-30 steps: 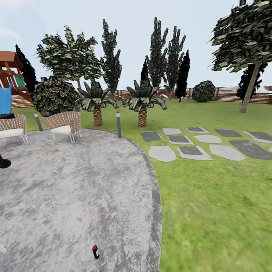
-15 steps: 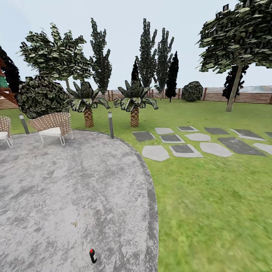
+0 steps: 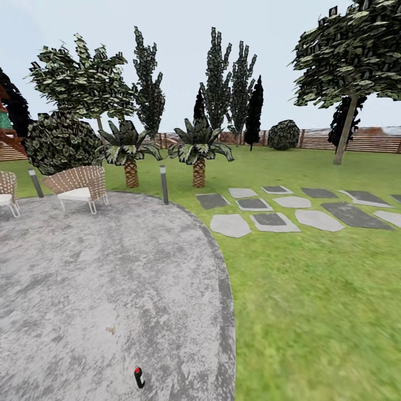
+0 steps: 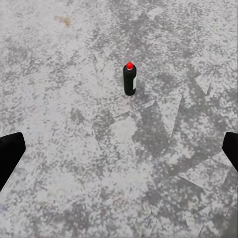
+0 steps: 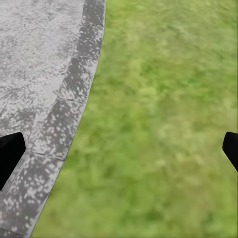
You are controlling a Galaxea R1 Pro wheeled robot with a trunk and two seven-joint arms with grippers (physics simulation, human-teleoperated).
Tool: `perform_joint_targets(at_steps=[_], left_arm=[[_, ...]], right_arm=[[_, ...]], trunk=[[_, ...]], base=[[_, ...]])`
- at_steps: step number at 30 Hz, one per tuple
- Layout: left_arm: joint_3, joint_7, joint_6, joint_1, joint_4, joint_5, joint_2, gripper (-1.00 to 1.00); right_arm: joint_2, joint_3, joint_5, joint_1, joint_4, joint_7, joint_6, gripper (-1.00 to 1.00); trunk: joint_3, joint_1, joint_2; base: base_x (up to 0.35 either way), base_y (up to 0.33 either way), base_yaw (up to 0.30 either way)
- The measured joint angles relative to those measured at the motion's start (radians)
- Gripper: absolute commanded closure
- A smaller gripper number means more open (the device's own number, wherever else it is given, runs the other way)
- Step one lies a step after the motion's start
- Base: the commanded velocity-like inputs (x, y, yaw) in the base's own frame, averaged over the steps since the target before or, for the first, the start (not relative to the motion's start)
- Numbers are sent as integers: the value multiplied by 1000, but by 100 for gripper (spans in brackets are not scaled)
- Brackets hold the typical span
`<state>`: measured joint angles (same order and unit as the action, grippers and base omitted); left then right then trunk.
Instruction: In the garden, pick up the pesticide atomizer on the floor and spray pesticide onto both trees until each tree trunk is fully covered.
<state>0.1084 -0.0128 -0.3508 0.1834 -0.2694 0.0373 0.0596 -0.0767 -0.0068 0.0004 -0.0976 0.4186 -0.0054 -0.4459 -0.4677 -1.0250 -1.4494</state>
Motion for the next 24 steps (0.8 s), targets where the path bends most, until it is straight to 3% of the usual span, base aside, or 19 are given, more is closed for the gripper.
perform_joint_targets(at_steps=[9,17,20,22,24], left_arm=[[0,0,0,0,0,0,0,-100],[2,-2,5,8,-6,4,-1,-100],[-1,-1,18,107,-41,-3,-8,-100],[-6,-5,36,251,-46,-6,-9,-100],[-7,-20,60,283,-47,-6,-11,-100]], right_arm=[[0,0,-1,0,0,0,0,-100],[1,2,0,0,1,0,1,-100],[3,4,2,-14,85,1,3,-100],[4,5,3,-79,190,2,12,-100],[8,6,4,-121,215,2,27,-100]], trunk=[[0,0,0],[0,0,0],[0,0,0],[0,0,0],[0,0,0]], base=[[21,259,-192],[11,31,-104],[0,0,-2],[0,0,0],[0,0,0]])
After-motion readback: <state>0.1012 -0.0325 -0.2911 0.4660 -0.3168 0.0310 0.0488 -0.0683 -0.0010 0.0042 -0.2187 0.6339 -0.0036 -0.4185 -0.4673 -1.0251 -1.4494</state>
